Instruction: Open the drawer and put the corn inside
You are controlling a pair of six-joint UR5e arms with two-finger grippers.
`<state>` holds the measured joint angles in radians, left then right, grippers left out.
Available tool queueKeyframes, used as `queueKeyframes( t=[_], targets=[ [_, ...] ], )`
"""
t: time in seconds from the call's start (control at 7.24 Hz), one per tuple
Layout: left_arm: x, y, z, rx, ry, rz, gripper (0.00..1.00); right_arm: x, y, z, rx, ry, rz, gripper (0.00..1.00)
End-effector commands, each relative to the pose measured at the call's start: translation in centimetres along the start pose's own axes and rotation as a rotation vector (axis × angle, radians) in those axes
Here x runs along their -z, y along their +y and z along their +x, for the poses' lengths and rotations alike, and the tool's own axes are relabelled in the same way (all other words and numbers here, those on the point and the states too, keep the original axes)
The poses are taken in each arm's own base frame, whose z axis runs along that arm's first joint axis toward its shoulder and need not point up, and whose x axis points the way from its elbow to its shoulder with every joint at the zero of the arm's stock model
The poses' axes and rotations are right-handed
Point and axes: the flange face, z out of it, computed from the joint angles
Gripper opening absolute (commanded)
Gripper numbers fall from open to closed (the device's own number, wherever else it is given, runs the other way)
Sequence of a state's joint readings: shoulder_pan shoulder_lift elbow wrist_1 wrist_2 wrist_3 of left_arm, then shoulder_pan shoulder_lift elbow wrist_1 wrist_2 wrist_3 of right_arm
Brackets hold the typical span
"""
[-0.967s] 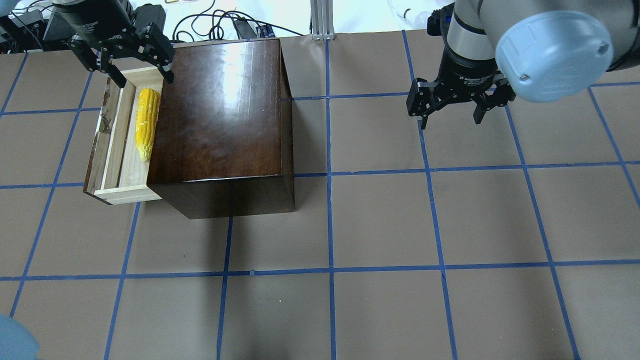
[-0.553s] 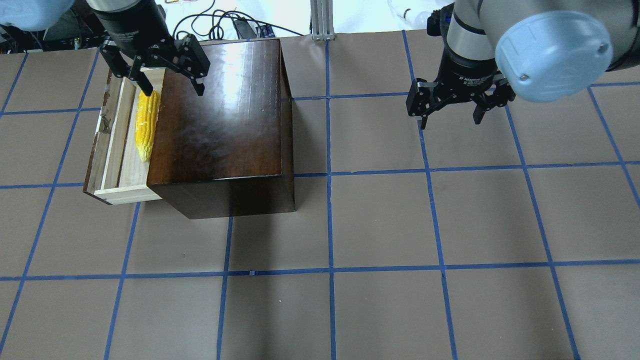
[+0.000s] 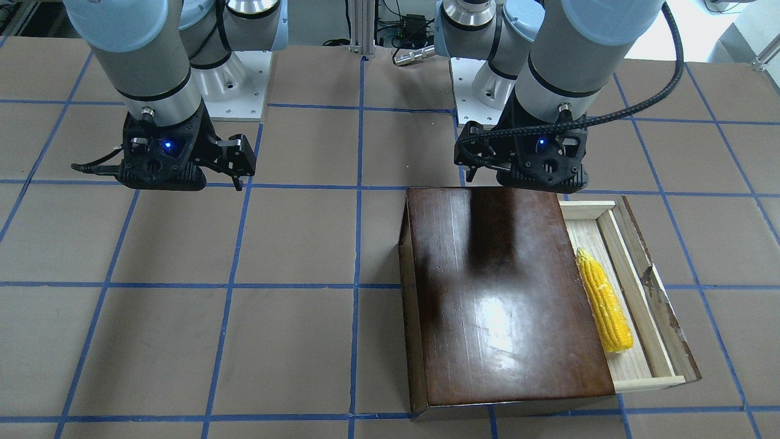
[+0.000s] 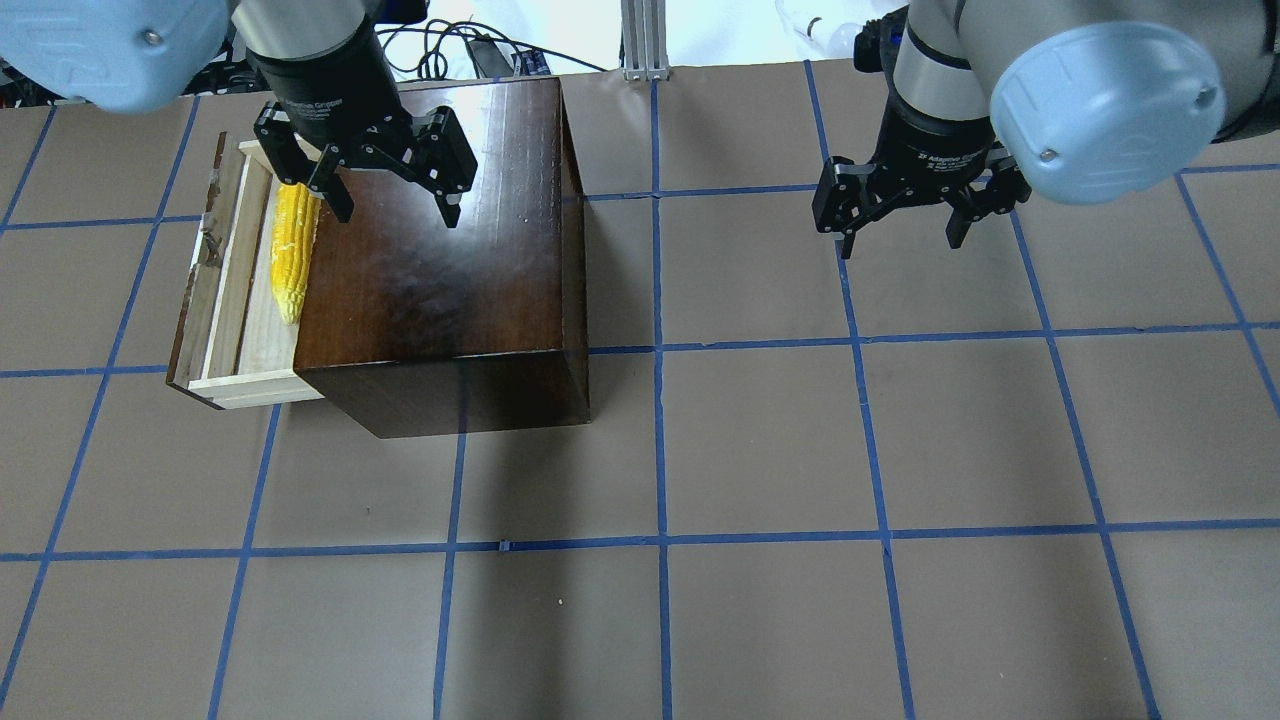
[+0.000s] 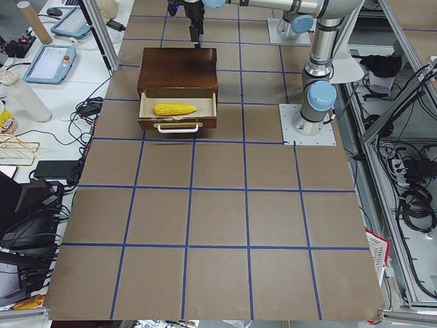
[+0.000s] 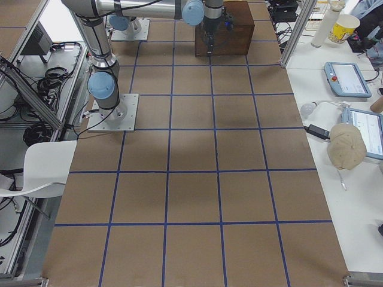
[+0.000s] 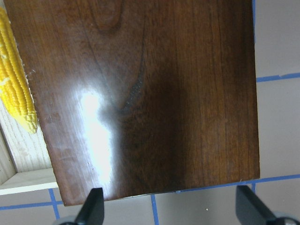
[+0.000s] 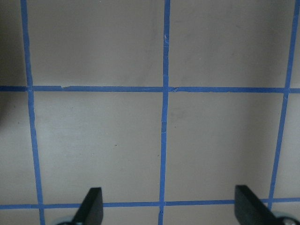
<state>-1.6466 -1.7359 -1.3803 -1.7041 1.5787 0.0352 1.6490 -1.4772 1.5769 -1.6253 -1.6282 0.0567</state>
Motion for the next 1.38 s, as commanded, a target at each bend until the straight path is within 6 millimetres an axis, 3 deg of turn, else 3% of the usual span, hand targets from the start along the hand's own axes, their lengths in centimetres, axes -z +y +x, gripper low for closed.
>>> queueKeyframes(
  t=[0.0, 0.14, 0.69, 1.24],
  targets=[
    [-2.3, -0.7, -2.1, 0.005, 0.005, 0.011, 1.0, 0.0, 0.0, 0.0, 0.0, 0.001, 0.001, 1.0],
    [-3.3, -0.6, -2.8, 0.016, 0.006, 0.011, 1.0, 0.1, 0.1, 0.0, 0.0, 0.002, 0.001, 1.0],
    [-0.7, 1.7, -2.8, 0.012, -0.002, 0.072, 1.0, 0.1, 0.1, 0.0, 0.0, 0.002, 0.001, 1.0],
    [-1.4, 2.4, -3.2, 0.007, -0.003, 0.052, 1.0, 0.0, 0.0, 0.0, 0.0, 0.002, 0.001, 1.0]
  ],
)
